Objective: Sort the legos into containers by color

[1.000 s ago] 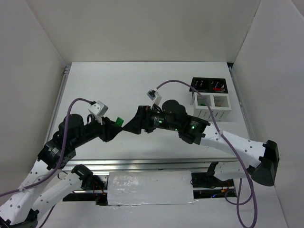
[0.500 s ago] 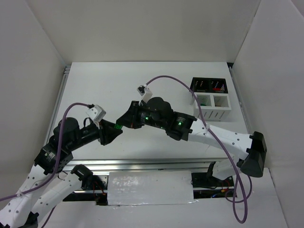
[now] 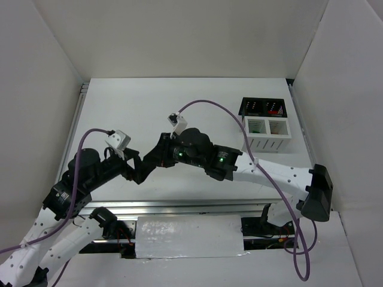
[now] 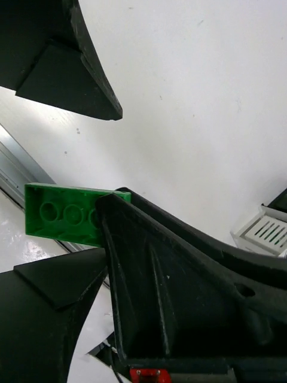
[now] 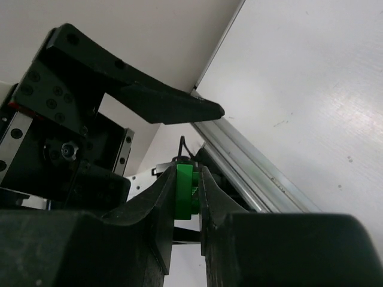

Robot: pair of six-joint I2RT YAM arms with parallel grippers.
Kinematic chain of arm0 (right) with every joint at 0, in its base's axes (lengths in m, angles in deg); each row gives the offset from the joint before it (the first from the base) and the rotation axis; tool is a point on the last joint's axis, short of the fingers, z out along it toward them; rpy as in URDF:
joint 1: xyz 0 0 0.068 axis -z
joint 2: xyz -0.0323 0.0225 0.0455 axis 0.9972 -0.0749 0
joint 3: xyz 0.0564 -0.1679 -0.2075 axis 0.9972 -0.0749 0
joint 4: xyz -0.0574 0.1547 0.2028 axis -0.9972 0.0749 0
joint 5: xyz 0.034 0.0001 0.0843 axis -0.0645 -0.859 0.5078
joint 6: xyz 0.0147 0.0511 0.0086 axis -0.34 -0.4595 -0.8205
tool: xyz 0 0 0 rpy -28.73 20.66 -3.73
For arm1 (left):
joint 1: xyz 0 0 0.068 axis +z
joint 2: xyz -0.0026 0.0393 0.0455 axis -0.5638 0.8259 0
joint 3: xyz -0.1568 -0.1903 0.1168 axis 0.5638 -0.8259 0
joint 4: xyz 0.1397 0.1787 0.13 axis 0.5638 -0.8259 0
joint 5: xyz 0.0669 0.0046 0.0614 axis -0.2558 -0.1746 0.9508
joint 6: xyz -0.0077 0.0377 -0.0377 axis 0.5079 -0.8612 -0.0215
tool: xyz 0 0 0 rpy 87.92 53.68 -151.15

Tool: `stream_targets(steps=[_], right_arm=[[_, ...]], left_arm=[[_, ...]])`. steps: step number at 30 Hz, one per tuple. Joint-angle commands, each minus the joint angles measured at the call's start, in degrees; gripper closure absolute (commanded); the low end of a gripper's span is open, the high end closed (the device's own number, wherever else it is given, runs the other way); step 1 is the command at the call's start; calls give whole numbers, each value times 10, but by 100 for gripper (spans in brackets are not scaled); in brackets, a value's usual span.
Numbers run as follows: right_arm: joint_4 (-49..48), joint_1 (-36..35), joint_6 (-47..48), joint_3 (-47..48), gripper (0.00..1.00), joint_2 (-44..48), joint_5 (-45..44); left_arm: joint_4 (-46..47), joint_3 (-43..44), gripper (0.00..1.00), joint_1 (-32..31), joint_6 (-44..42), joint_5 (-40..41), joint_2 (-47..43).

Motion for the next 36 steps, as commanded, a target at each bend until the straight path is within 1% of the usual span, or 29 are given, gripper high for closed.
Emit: stream_targets(steps=[1,3,4,6,7,8,9,10,11,12,13,17,20,24,27,30,32,33,34,35,36], right_arm=[[-13,-3,20,-1,100,24,-40],[19,37,47,-1,100,31,-105],[58,75,55,-2,100,36,-170],[83,128,83,-18,100,56,-226],[111,155,91,-21,100,63,-252],[125,214,100,-23,100,74,-301],[140,246,119,-26,100,77,-330],[176,276,125,-25,100,78,-355],[188,340,138,-26,100,78,-390],[201,374,144,-28,100,79,-395],[199,432,160,-31,100,81,-395],[181,530,185,-41,100,79,-366],[196,561,197,-14,100,46,-338],[209,565,200,-2,100,15,-338],[203,565,196,-15,99,18,-336],[200,565,193,-25,79,24,-333],[196,565,193,-34,44,31,-332],[195,565,193,-35,20,34,-332],[195,566,192,-36,8,33,-336],[201,565,190,-31,0,32,-338],[204,566,190,-29,0,26,-339]], left_arm=[[26,7,0,2,25,76,-7],[18,10,0,2,38,112,-6],[10,10,0,2,44,140,-6],[-1,12,1,2,62,175,-5],[-12,14,0,2,70,215,-2],[-19,15,0,1,78,236,-1],[-27,16,0,3,94,258,4],[-42,21,0,3,101,299,8],[-48,23,0,3,110,313,14],[-53,26,1,3,113,326,16],[-54,27,0,2,113,325,17],[-48,24,0,4,111,312,18],[-48,22,0,4,110,313,16],[-47,21,1,4,107,308,16],[-47,20,0,4,106,307,18],[-46,20,0,3,104,303,22],[-46,22,1,4,103,303,24],[-46,21,1,4,104,303,25],[-47,22,0,4,104,303,27],[-48,22,0,5,105,303,29],[-48,23,0,5,106,303,31]])
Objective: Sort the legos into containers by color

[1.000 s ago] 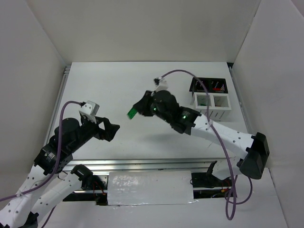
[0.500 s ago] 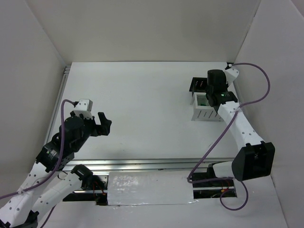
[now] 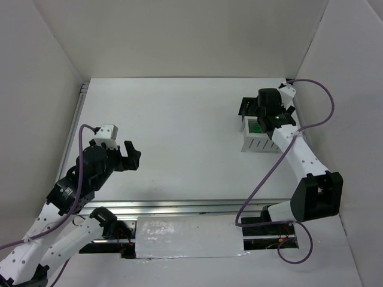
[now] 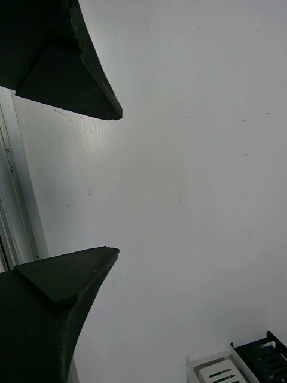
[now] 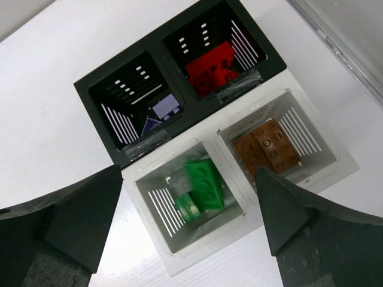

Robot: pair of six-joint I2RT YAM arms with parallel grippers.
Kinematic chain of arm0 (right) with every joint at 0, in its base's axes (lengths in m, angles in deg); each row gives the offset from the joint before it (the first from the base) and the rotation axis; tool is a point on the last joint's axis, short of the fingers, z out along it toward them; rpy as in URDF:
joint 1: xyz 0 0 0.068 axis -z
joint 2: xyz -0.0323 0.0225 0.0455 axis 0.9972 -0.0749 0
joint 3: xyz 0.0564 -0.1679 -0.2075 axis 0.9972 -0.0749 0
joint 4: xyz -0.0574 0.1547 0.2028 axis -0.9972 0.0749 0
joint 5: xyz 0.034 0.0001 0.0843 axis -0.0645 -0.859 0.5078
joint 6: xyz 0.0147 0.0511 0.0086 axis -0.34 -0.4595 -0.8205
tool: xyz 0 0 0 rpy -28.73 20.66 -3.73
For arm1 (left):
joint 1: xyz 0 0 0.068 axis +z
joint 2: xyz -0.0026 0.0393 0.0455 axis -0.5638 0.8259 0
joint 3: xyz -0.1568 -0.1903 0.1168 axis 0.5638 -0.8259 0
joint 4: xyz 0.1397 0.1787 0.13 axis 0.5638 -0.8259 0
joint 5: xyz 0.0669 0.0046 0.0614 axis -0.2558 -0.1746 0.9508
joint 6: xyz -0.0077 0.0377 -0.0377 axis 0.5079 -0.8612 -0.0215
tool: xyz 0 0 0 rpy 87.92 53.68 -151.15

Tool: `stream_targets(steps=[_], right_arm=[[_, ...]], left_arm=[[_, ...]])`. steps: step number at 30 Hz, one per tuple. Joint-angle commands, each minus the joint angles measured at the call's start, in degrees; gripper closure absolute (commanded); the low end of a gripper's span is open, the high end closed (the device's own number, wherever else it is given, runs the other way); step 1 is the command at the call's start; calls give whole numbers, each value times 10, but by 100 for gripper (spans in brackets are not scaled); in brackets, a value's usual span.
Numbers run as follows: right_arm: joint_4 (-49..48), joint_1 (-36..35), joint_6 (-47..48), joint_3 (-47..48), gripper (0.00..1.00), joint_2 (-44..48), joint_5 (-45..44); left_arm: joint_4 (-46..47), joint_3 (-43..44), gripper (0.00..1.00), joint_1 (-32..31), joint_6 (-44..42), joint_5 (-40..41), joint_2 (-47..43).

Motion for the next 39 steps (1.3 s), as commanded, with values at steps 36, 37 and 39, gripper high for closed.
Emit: stream_targets(steps=[36,37,39], right_arm=[[414,-173,101,178,0,598,71],[411,-173,99,176,0,598,71],[404,-172,95,169,0,596,75]], left_arm=[[-257,300,1,17,85,365,-53],[-261,298,0,16,87,367,-54],[-260,294,0,17,86,369,-57]])
